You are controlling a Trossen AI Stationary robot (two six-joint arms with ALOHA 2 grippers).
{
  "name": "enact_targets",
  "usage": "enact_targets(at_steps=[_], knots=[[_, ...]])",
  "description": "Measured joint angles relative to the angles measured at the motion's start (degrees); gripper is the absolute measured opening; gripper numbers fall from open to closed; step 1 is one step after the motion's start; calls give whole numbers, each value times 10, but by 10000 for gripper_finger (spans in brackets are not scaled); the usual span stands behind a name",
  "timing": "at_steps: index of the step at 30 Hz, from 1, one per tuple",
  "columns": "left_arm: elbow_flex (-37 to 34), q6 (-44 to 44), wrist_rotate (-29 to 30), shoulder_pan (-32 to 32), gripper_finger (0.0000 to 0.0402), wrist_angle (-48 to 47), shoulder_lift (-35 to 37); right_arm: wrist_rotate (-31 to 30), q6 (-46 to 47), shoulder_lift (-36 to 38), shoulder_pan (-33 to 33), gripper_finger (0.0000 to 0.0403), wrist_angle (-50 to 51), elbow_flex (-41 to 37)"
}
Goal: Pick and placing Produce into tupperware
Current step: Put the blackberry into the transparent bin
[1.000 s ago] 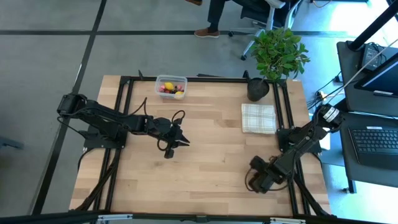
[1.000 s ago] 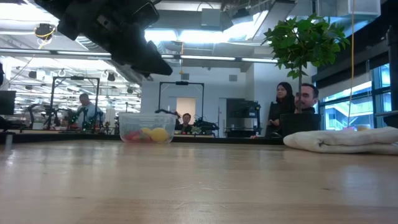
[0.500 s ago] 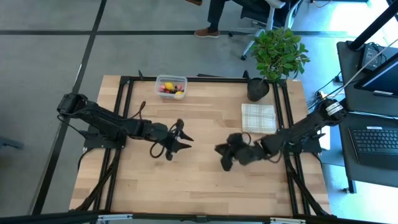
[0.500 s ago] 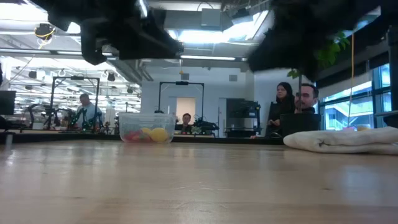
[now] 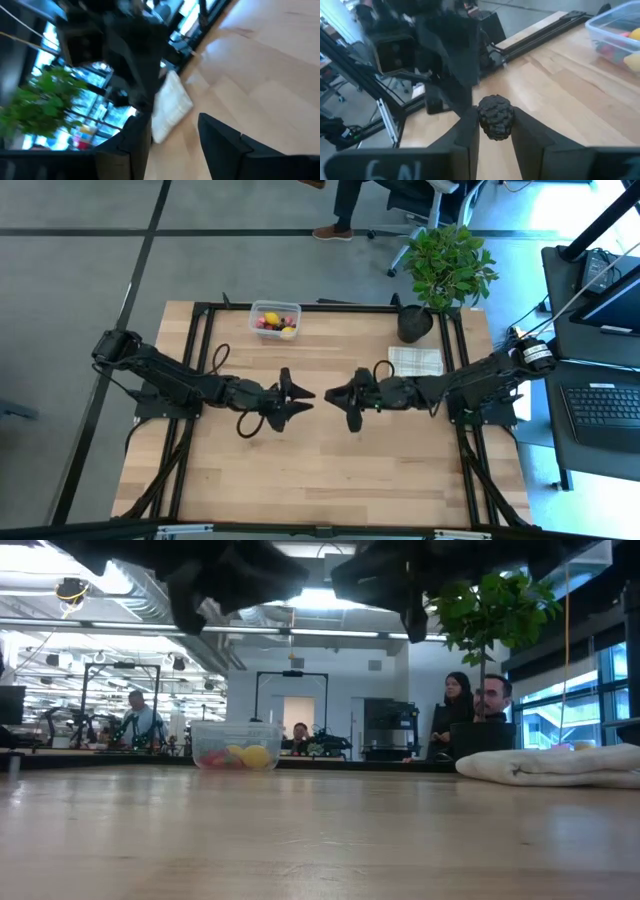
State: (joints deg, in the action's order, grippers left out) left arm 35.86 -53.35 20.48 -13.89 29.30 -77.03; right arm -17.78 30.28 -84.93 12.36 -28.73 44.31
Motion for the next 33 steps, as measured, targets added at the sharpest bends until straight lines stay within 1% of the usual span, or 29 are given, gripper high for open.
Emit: enact_targets(at_steps=[4, 8, 10, 13, 17, 21, 30, 33], knots=[[0, -28, -1, 2, 161, 40, 0, 29, 1, -4, -14, 93, -3, 0], [0, -28, -3, 16, 164, 54, 0, 30, -7, -5, -14, 93, -15, 0], [0, -28, -16, 25, 164, 52, 0, 31, -9, -5, -14, 93, -15, 0], [0, -28, -53, 37, 162, 55, 0, 44, -9, -5, -15, 93, -20, 0], [0, -27, -60, 44, 160, 65, 0, 44, -17, -5, -16, 93, -20, 0], [0, -27, -86, 47, 159, 68, -4, 44, -23, -5, -16, 93, -23, 0], [0, -39, -86, 47, 159, 143, -51, 44, -25, -5, -16, 96, -24, 0], [9, -40, -78, 49, 159, 144, -66, 44, -25, -5, -16, 94, -24, 0]])
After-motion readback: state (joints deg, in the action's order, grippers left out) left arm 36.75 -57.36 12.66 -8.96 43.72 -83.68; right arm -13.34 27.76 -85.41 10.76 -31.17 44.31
